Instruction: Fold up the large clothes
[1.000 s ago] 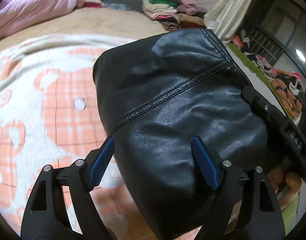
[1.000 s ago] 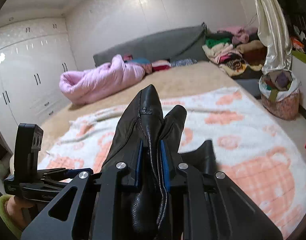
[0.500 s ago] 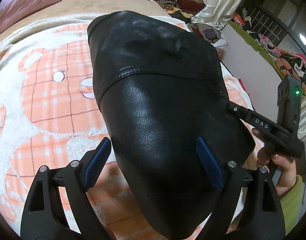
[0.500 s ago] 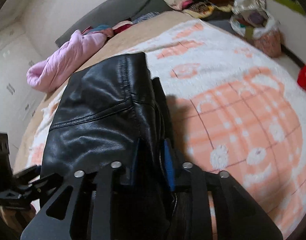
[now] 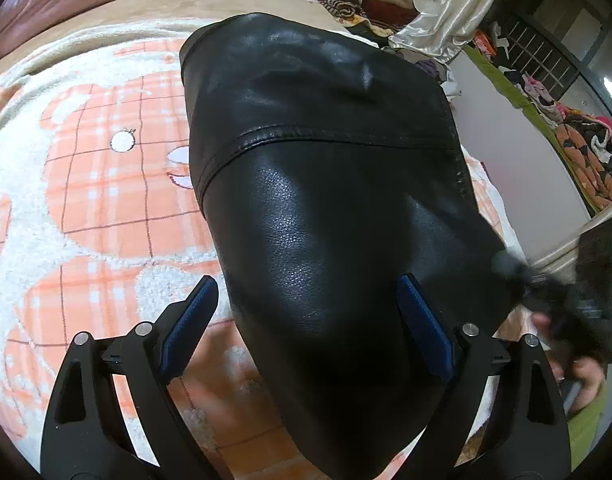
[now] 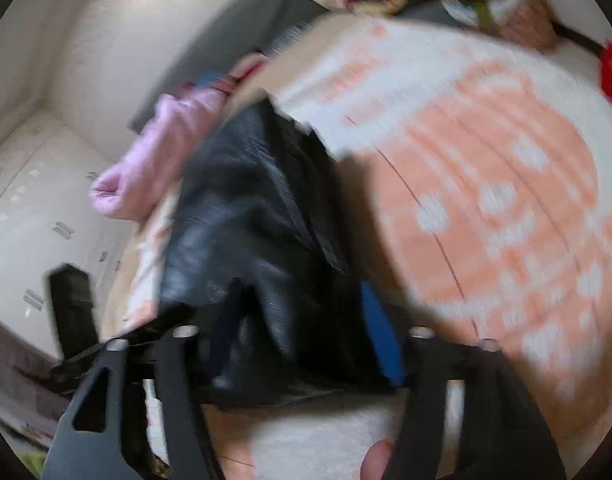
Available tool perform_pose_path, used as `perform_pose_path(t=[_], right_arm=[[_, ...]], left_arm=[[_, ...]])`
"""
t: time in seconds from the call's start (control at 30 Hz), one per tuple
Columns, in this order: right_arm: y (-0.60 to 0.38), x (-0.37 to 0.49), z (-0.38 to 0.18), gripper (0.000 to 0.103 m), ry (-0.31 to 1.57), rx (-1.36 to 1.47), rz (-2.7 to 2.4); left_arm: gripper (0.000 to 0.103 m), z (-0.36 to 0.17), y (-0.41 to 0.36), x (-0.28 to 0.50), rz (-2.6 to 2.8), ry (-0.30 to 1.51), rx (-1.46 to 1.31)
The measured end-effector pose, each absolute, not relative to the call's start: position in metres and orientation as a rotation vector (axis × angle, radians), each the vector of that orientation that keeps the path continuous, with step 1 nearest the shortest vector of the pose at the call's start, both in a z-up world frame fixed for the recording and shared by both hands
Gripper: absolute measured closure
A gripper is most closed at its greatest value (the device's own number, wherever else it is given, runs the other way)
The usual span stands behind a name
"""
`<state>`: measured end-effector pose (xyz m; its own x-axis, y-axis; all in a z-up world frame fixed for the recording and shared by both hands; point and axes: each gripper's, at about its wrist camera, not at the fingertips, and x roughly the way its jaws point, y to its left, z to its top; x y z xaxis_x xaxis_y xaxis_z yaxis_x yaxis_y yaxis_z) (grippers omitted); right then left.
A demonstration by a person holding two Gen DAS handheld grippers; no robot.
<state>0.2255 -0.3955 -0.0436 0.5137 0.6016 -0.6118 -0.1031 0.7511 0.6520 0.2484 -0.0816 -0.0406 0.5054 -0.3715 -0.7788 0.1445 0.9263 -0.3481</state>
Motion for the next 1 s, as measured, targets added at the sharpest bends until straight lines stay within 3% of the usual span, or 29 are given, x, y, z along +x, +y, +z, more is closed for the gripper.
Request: perform_pose_path(t=[0.4, 0.57, 0.63, 0.67, 0.7, 0.73, 0.9, 1.0], right_arm=[[-0.351, 0.197, -0.062, 0.062, 0.972, 0.753, 0.473], [-0.321, 0.212, -0.052, 0.062, 0.926, 0.674, 0.462], [-0.316, 0.220, -0.048, 0.055, 0.944, 0.612, 0.445], [-0.319, 0.222, -0.046, 0.044, 0.955, 0.612, 0.446], [-0.324, 0.221, -0.045, 0.025, 0.977, 0.628, 0.444], [-0.331, 0.221, -0.042, 0.021, 0.981, 0.643, 0.433], [-0.359, 0.227, 0.017, 0.020, 0.741, 0.587, 0.346], [-0.345, 0.259, 0.029, 0.020, 0.744, 0.535, 0.382]], left_arm=[[0.019, -0.027, -0.065, 0.274, -0.291, 0.997, -0.129], [0.019, -0.031, -0.050, 0.286, -0.241, 1.000, -0.146], [0.019, -0.035, -0.046, 0.288, -0.245, 1.013, -0.182], [0.019, -0.037, -0.047, 0.287, -0.250, 1.009, -0.190], [0.018, -0.038, -0.048, 0.285, -0.254, 1.003, -0.187], [0.018, -0.038, -0.049, 0.283, -0.254, 0.996, -0.184], [0.018, -0.039, -0.049, 0.279, -0.256, 0.986, -0.172], [0.018, -0.040, -0.047, 0.274, -0.249, 0.979, -0.169]])
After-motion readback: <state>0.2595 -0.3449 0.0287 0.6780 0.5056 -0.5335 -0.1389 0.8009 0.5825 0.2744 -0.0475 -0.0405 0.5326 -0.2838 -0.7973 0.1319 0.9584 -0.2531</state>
